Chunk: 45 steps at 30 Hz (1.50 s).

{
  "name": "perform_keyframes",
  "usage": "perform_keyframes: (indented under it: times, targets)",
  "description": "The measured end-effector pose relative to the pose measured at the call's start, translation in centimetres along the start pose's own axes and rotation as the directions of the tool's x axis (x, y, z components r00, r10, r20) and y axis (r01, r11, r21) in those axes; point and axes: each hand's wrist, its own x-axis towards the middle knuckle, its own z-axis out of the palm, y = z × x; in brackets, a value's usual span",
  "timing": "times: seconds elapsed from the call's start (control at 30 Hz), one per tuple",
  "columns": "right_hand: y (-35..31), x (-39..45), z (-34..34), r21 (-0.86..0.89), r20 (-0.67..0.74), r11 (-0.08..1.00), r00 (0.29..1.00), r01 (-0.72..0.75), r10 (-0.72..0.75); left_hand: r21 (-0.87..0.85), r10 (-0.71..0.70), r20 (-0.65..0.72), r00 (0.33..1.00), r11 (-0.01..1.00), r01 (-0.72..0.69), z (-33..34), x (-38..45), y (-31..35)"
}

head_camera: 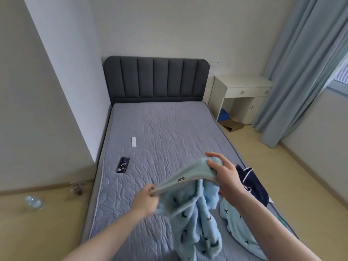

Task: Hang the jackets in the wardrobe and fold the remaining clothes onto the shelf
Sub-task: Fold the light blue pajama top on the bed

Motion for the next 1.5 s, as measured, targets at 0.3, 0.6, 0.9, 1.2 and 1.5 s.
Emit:
perform_keyframes:
  times: [0.3, 0.6, 0.9, 1.2, 1.5]
  targets:
    - [4.0, -1.4, -4.3, -0.526, 0.133, 0.850, 0.985, -0.026, 0.113, -0.118, 0.233, -0.220, 0.947, 0.958, -0.263, -6.7, 3.3, 6.5]
    - [6.8, 1.0, -4.5, -0.709, -0.090, 0.705, 0.993, -0.011, -0.074, 0.372, 0.387, -0.081, 0.919, 0.867, -0.332, -7.7, 3.4, 3.2]
    - [17.4, -1.2, -3.2, -0.796, 0.012, 0.582, 0.956, -0.169, 0.295, 0.402, -0.064, 0.109, 0.992, 0.916, 0.015, -1.9, 0.5, -12.8]
    - [20.2, 1.6, -3.1, -0.827, -0.025, 0.475, 0.864, -0.301, 0.503, 0.556, -0.209, 0.134, 0.969, 0.825, 0.100, 0.2, 1.5, -14.1]
    - [2.3, 13.4, -0.5, -0.851, -0.014, 0.521, 0.994, -0.069, 0.108, -0.256, -0.200, -0.073, 0.977, 0.951, 0.176, -8.9, 11.8, 5.2]
